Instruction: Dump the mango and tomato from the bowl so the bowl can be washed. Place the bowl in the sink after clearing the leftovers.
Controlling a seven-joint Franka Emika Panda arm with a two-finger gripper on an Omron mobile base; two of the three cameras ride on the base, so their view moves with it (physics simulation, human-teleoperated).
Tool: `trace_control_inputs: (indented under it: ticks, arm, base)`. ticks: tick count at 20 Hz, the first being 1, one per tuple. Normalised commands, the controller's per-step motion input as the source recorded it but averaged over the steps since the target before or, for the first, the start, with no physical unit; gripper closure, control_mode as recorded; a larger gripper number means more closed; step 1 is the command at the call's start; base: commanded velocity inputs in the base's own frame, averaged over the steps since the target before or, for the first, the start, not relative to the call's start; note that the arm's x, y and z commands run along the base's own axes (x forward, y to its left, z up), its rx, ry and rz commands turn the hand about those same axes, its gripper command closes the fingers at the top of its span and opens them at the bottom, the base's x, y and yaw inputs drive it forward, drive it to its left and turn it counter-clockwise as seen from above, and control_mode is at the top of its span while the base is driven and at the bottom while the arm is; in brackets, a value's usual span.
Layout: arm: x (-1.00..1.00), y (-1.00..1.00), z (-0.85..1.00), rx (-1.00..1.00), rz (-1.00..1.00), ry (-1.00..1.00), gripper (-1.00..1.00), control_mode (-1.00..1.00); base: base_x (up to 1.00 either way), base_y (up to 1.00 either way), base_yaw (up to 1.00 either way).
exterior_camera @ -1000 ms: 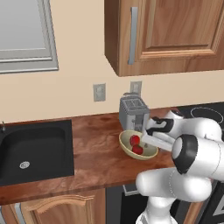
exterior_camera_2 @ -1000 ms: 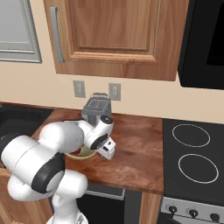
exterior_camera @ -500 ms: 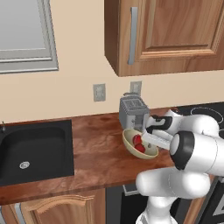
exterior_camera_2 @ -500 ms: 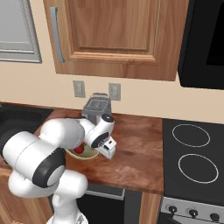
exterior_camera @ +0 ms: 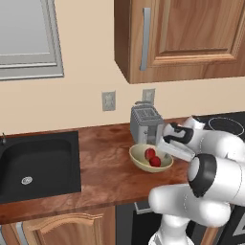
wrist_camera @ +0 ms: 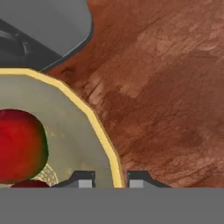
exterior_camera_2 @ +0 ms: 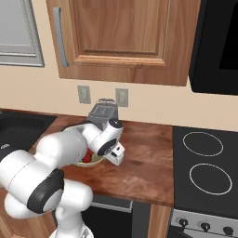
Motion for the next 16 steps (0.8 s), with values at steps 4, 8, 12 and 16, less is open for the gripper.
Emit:
trace_control_inputs:
  ticks: [4,8,12,16]
  arm:
    - [-0.14,0.00,0.64,0.00,0.00,-0.12,1.00,-1.00]
    - [-0.08,0.00,0.88,0.00,0.00,-0.11,1.00,-1.00]
    - [-0.12,0.05,0.98,0.00,0.00,-0.11,1.00,-1.00]
    - [-0.08,0.15,1.00,0.00,0.00,-0.09,1.00,-1.00]
  base:
    - [0.00,0.00,0.00]
    - [0.00,0.00,0.00]
    - [0.00,0.00,0.00]
    - [0.00,0.00,0.00]
